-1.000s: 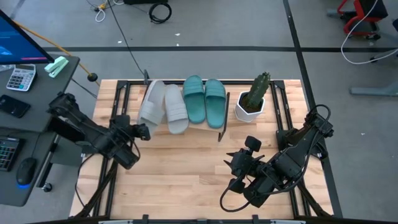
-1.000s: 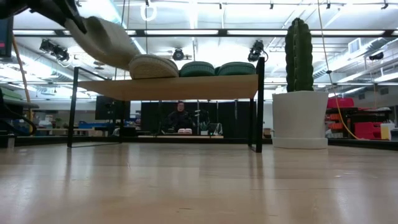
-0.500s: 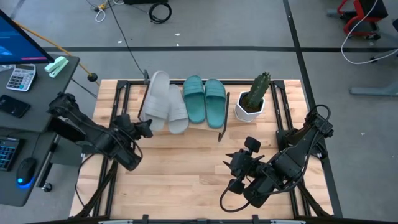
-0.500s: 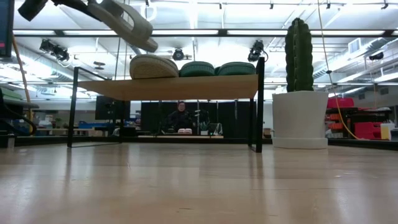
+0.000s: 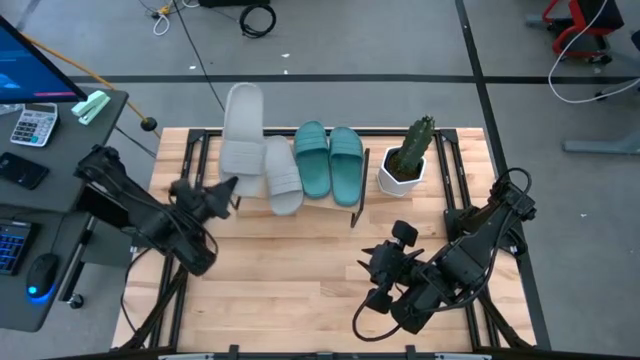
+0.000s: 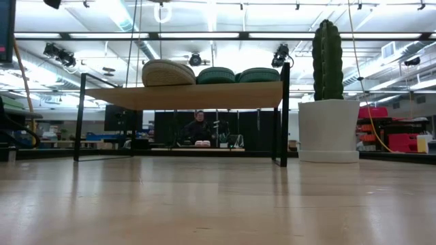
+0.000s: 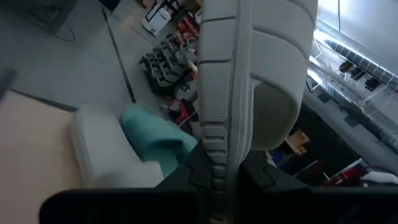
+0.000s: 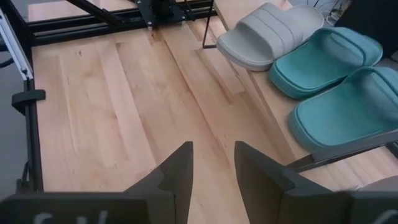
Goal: Pick and place slides into the shelf
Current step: Put the gray slide on the shelf
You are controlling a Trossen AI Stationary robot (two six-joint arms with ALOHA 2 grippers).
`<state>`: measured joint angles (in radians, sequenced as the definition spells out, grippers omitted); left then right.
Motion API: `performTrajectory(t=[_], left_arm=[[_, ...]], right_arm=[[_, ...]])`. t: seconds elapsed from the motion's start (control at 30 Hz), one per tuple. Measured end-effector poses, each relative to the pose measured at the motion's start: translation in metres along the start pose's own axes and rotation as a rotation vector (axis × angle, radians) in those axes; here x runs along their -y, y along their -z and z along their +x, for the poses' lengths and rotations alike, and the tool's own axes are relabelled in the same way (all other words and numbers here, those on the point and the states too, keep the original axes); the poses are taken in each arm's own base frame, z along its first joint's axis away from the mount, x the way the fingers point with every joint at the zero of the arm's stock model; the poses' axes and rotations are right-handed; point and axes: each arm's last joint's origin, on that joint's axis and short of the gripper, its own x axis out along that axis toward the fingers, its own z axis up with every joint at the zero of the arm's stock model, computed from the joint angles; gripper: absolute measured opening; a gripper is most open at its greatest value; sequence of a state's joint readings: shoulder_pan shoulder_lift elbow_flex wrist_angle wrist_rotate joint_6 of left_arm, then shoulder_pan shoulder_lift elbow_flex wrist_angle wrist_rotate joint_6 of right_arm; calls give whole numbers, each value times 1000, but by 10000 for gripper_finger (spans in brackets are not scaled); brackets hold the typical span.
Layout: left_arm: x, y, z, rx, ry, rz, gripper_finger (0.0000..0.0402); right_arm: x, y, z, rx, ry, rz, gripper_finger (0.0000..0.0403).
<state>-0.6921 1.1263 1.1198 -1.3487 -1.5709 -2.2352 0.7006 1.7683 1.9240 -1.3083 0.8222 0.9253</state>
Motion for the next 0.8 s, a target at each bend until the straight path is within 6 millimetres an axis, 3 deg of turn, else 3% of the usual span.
performTrajectory(t=[0.23, 0.43, 0.63, 0.8], left_arm=[[-6, -22, -6, -32, 29, 8, 36], [1, -24, -14, -78, 59, -67, 36], [42, -39, -20, -97, 80, -15, 36], [88, -72, -19, -110, 90, 88, 36]], right_arm=[[3, -3, 5, -16, 3, -11, 123], [4, -5, 8, -39, -6, -43, 123], [4, -5, 8, -40, -9, -67, 123], [4, -5, 8, -40, -10, -91, 123]])
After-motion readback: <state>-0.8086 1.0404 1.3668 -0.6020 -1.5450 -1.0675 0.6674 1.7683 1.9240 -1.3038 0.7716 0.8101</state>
